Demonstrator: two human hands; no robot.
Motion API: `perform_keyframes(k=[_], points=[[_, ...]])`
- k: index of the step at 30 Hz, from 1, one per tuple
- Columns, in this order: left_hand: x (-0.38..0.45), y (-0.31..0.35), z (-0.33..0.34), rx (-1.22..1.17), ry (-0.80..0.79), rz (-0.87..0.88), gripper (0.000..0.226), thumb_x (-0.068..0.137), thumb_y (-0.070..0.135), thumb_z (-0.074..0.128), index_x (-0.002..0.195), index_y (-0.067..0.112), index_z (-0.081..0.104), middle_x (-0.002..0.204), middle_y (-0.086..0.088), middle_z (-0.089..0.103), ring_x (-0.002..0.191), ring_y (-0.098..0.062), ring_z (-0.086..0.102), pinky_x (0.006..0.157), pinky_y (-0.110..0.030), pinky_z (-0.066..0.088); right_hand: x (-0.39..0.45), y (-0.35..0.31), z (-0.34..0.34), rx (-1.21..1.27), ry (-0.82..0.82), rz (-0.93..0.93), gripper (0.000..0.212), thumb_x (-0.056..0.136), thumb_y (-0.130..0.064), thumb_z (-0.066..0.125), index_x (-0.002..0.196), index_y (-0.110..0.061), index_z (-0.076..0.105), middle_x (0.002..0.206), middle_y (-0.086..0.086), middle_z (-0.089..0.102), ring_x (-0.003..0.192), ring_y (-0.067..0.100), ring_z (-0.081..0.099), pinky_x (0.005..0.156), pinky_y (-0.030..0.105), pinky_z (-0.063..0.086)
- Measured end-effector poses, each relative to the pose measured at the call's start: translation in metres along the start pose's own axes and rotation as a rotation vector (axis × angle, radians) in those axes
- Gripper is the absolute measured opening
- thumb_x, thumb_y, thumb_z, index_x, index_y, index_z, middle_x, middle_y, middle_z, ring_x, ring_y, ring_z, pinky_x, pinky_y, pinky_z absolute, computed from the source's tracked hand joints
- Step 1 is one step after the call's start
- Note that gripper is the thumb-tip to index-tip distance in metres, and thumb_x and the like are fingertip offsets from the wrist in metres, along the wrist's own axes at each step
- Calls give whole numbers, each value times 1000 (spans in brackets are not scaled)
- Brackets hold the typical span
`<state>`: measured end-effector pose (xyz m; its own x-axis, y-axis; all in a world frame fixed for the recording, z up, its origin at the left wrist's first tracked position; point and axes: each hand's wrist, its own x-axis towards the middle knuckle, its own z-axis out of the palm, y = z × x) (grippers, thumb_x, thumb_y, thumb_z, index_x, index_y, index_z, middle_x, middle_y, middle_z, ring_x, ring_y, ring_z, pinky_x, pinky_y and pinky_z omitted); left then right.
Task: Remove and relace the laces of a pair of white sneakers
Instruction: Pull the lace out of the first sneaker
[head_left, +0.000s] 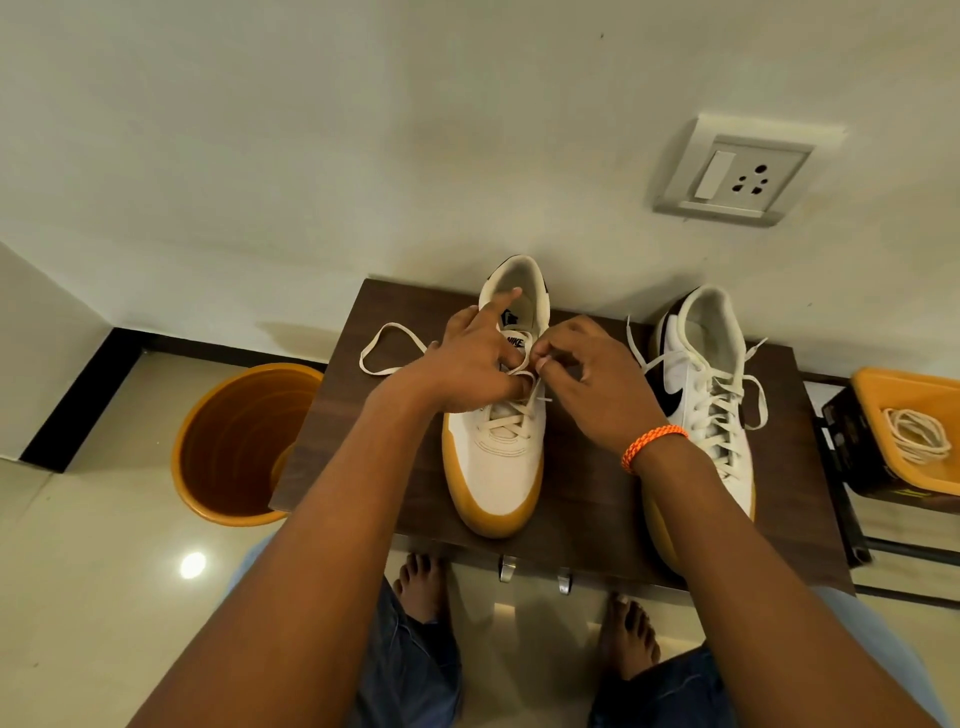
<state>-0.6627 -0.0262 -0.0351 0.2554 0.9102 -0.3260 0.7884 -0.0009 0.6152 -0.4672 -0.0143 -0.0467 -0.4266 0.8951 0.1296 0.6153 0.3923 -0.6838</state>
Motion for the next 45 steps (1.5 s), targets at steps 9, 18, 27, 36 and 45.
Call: perform_keyframes(k=[9, 18, 27, 36, 45], points=[[1, -2, 1, 79, 17, 19, 16, 88, 35, 83, 98, 22, 81, 172, 25, 0, 159, -23, 0, 120, -71, 21, 0, -1, 0, -13, -1, 5, 10, 100, -23, 61, 101, -25, 71, 108, -8, 58, 94, 11, 61, 86, 39, 58], [12, -5, 6, 144, 324, -29, 56, 81, 51, 51, 125, 23, 70, 141, 5, 58, 126, -26, 55, 98, -52, 53, -1, 1, 0, -7, -3, -5, 11, 100, -25, 61, 102, -23, 72, 108, -7, 59, 94, 10, 61, 85, 43, 58], [-27, 15, -35, -1247, 468, 203, 27, 108, 18, 39, 88, 14, 57, 87, -10, 73, 79, -29, 71, 83, -45, 59, -4, -2, 2, -27, -28, 32, 15, 102, -32, 61, 112, -27, 72, 123, -7, 50, 109, 12, 57, 93, 33, 56], [-62, -7, -35, -653, 476, -386, 26, 85, 16, 52, 59, 10, 48, 65, -8, 54, 58, -26, 52, 58, -38, 50, -11, -10, -2, -44, -65, 63, 22, 101, -29, 65, 122, -29, 70, 137, -6, 45, 122, 13, 52, 92, 20, 42], [-52, -49, -5, 106, 169, -722, 46, 94, 34, 75, 132, 13, 60, 134, -14, 60, 119, -34, 62, 99, -48, 56, -13, -17, 0, -146, -24, 67, 30, 99, -26, 67, 128, -32, 67, 139, -4, 44, 128, 16, 47, 96, 25, 45]])
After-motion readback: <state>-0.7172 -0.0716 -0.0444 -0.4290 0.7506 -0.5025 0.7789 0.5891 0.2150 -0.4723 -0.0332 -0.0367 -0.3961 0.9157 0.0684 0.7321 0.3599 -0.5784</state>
